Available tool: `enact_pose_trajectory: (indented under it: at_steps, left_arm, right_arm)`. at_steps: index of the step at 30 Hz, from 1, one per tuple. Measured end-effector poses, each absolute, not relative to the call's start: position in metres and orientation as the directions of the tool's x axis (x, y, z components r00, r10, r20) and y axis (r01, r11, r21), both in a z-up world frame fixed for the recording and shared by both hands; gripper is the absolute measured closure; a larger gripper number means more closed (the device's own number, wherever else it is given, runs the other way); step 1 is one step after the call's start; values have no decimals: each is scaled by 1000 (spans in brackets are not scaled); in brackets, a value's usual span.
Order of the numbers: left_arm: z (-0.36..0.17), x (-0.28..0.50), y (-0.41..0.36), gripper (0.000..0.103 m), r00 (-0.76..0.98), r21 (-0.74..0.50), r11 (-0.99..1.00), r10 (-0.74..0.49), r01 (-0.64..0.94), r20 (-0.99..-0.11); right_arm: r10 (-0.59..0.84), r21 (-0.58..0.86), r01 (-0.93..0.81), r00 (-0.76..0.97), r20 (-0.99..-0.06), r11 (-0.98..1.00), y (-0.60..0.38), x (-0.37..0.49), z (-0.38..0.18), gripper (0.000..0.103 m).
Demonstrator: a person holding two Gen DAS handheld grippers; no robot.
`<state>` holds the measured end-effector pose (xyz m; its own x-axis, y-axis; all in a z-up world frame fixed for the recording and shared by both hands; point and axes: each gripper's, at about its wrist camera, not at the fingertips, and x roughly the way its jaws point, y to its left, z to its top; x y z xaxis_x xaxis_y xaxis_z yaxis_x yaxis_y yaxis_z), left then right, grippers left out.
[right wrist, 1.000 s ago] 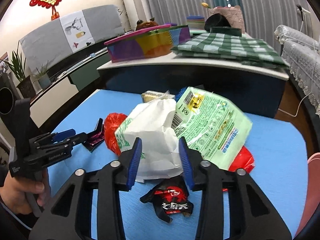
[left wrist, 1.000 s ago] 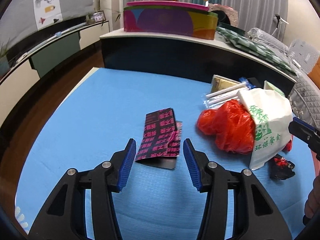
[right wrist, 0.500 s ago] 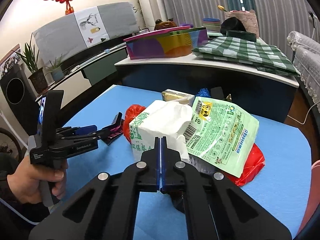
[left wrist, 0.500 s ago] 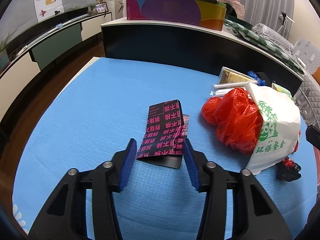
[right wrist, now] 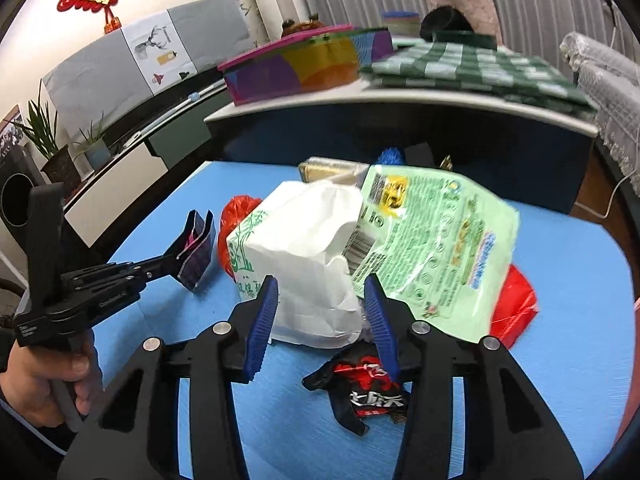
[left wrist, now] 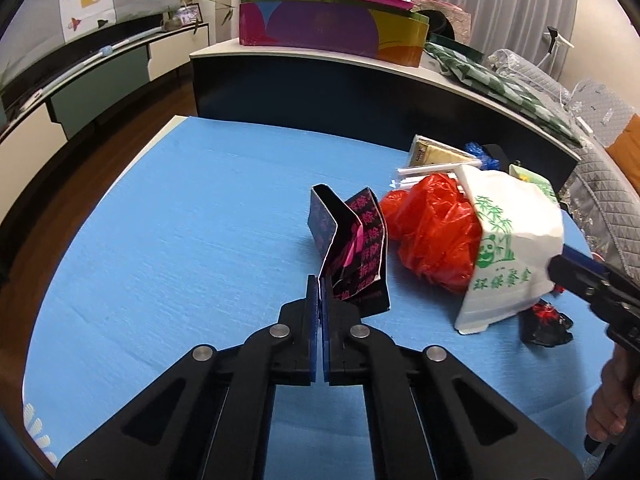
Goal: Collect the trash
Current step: 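Close the left tool on the card packet while the right tool grasps and lifts the white bag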
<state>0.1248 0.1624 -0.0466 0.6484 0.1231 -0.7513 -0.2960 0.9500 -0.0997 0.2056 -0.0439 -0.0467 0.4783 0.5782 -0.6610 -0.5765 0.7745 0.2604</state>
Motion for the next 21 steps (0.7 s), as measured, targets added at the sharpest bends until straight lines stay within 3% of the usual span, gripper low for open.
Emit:
enact_pose_trajectory:
  at_steps: [1,5,21]
  left_arm:
    - [-45,123,162,102,651,-100,951,121,-292,-749]
    - [-39,118,165,102,665,-110,951,117,-289,-737]
    - [-1,98,153,102,745,-163,958,71,-237,-664]
  right_arm:
    - [580,263,-577,474,-663,773,-42,205,-48,77]
    - [608,248,-628,459,-647,738,-32,195,-41,85]
    - [625,171,-656,558,-546,735,-47,149,20,88]
